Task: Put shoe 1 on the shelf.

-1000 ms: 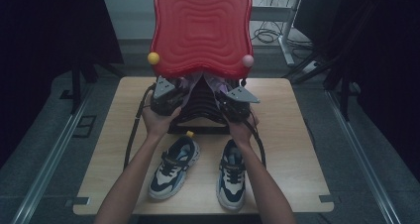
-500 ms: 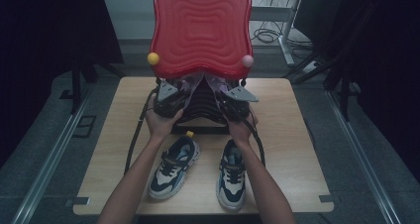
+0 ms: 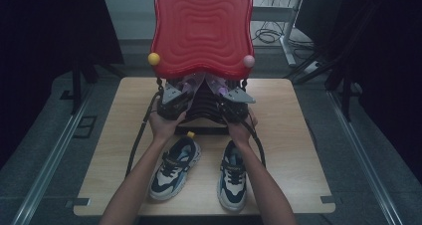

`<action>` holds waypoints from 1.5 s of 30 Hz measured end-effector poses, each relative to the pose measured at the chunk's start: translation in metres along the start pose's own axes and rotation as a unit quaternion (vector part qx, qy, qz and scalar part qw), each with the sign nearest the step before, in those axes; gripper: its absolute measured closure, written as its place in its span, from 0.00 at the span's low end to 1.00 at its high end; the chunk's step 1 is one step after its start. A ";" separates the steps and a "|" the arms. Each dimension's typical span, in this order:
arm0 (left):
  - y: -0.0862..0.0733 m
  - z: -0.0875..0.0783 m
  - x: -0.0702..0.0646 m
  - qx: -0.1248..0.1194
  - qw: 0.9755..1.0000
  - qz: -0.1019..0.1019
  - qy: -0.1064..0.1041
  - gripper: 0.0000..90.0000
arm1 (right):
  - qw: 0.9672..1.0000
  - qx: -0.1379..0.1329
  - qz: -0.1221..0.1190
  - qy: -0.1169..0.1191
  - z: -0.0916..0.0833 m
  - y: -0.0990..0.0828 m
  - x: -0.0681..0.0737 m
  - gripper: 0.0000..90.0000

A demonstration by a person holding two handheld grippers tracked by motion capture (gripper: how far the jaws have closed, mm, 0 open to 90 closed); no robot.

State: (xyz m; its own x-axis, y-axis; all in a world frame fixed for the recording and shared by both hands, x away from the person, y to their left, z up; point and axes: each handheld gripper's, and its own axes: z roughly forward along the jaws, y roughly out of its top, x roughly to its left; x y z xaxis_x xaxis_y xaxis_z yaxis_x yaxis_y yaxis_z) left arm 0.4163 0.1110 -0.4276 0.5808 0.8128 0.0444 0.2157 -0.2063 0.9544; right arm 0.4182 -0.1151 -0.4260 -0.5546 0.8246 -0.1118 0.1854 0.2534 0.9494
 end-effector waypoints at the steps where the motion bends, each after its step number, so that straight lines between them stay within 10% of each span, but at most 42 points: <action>1: -0.003 0.001 0.000 0.006 1.000 0.001 0.000 0.94 | 1.000 0.008 -0.002 0.002 0.001 -0.002 0.001 0.95; 18: -0.014 0.001 0.004 0.019 1.000 -0.019 -0.013 0.70 | 0.998 0.055 0.001 0.033 0.007 -0.010 0.002 0.84; 45: -0.016 -0.046 0.007 0.030 0.994 -0.071 -0.075 0.56 | 0.995 0.021 0.028 0.098 -0.036 0.004 -0.001 0.68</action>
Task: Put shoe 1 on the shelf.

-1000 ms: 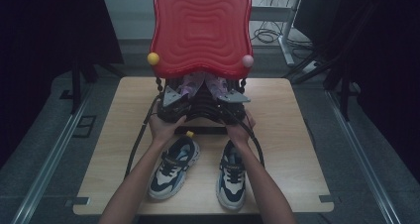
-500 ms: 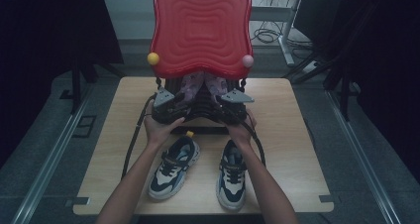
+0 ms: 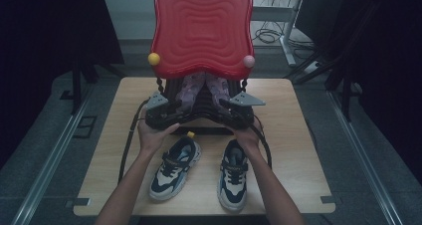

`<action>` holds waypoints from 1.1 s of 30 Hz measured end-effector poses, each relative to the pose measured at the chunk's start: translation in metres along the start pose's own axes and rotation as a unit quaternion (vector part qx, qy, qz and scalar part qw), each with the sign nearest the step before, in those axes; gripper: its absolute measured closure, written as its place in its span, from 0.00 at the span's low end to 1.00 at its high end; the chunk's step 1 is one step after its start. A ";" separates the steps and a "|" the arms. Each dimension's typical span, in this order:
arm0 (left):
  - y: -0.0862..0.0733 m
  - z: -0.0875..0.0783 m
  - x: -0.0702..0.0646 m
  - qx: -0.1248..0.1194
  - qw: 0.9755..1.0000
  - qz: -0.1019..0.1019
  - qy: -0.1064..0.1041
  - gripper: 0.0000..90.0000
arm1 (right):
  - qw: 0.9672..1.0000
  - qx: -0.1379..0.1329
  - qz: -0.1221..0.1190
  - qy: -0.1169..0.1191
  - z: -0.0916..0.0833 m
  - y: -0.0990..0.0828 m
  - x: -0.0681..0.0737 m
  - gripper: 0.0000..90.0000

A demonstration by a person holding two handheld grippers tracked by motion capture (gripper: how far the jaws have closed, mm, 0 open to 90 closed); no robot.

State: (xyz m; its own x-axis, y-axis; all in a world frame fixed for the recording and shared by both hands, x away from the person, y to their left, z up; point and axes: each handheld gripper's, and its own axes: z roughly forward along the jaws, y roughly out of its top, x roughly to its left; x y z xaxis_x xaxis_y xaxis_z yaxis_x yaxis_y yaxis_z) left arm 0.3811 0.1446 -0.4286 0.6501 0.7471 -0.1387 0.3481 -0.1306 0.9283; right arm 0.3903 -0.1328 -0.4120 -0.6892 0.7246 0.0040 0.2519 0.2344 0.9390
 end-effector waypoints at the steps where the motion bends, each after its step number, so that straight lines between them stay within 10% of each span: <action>1: 0.000 0.000 0.000 0.000 1.000 0.000 0.000 0.56 | 1.000 0.000 0.000 0.000 0.000 0.000 0.000 0.68; 33: -0.052 -0.064 -0.025 0.042 0.999 -0.018 -0.027 0.53 | 0.998 0.034 -0.014 0.056 -0.072 -0.059 0.006 0.59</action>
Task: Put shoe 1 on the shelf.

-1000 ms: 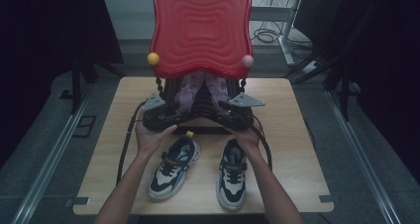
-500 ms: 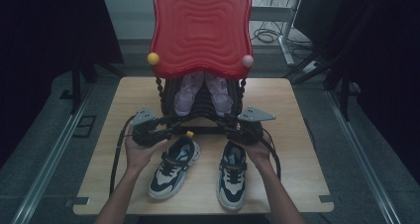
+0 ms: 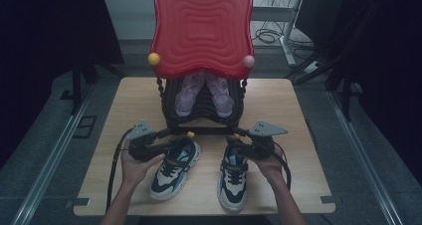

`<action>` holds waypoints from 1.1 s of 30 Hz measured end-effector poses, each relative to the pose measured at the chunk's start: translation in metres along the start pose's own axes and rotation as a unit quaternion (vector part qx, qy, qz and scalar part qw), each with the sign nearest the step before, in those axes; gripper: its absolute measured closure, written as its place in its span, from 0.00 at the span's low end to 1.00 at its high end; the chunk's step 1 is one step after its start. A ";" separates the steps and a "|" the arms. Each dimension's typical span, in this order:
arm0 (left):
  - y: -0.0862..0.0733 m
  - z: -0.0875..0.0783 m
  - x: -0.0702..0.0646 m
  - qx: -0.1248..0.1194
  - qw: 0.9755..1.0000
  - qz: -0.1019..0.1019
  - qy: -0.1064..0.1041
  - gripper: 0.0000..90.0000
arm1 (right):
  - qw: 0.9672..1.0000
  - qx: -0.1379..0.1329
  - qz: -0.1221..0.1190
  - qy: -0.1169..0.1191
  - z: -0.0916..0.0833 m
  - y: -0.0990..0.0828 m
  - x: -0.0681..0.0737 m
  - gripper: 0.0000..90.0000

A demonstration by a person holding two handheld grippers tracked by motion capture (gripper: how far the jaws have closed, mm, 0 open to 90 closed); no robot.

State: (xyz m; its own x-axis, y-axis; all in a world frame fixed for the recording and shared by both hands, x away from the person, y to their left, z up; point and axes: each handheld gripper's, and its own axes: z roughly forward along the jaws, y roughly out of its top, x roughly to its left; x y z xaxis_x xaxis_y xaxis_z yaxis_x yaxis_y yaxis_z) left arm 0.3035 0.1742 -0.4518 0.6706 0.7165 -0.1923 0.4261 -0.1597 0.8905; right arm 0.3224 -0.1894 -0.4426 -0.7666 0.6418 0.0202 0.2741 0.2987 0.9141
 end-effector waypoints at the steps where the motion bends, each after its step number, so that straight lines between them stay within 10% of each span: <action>1: -0.003 -0.003 -0.002 0.006 1.000 -0.003 -0.004 0.53 | 1.000 0.002 -0.002 0.000 -0.002 -0.002 0.000 0.59; 15: -0.028 -0.028 -0.006 0.013 0.999 -0.039 -0.008 0.53 | 1.000 0.003 -0.012 -0.003 -0.032 -0.030 0.005 0.60; 33: -0.044 -0.046 -0.006 0.034 0.998 -0.036 -0.027 0.59 | 1.000 0.001 0.007 -0.011 -0.056 -0.056 -0.005 0.61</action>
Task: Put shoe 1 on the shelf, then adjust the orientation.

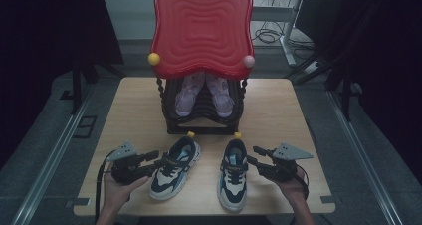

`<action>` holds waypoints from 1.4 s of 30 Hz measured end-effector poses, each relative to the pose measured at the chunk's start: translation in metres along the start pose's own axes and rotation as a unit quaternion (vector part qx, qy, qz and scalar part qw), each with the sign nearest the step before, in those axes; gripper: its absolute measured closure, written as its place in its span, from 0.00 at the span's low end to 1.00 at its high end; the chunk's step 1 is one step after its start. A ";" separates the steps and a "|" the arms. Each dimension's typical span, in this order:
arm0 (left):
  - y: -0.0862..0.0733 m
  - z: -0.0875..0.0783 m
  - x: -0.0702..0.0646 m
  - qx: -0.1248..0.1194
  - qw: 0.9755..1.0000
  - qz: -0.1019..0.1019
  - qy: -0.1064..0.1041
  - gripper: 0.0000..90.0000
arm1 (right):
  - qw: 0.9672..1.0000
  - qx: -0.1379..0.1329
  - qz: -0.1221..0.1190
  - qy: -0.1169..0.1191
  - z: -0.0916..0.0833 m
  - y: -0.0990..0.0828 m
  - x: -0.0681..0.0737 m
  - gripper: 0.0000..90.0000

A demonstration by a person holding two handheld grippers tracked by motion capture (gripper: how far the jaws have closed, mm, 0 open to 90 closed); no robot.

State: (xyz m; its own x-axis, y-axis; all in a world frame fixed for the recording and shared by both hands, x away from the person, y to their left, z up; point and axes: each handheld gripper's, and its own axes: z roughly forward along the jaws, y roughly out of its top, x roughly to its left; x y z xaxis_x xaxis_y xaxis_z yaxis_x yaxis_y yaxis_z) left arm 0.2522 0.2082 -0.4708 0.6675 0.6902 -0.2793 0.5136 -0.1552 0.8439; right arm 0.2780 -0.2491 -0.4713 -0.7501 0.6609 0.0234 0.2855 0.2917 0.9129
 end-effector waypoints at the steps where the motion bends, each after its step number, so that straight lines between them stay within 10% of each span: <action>1: 0.000 0.001 -0.001 0.003 1.000 0.003 -0.001 0.59 | 1.000 -0.001 0.006 -0.002 0.000 -0.002 -0.003 0.62; 21: 0.001 0.005 -0.018 0.027 0.999 0.019 -0.036 0.78 | 0.999 -0.018 0.037 -0.021 -0.007 -0.003 -0.012 0.62; 42: -0.010 0.049 -0.050 0.118 0.990 0.030 -0.071 0.99 | 0.999 -0.015 0.043 -0.027 -0.006 -0.004 -0.011 0.61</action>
State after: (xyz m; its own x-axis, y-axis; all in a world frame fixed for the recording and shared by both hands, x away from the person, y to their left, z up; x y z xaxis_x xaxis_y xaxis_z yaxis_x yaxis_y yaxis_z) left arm 0.2404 0.1405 -0.4875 0.7620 0.5700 -0.3073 0.5701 -0.3653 0.7359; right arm 0.2818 -0.2616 -0.4732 -0.6905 0.7188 0.0807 0.3283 0.2120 0.9205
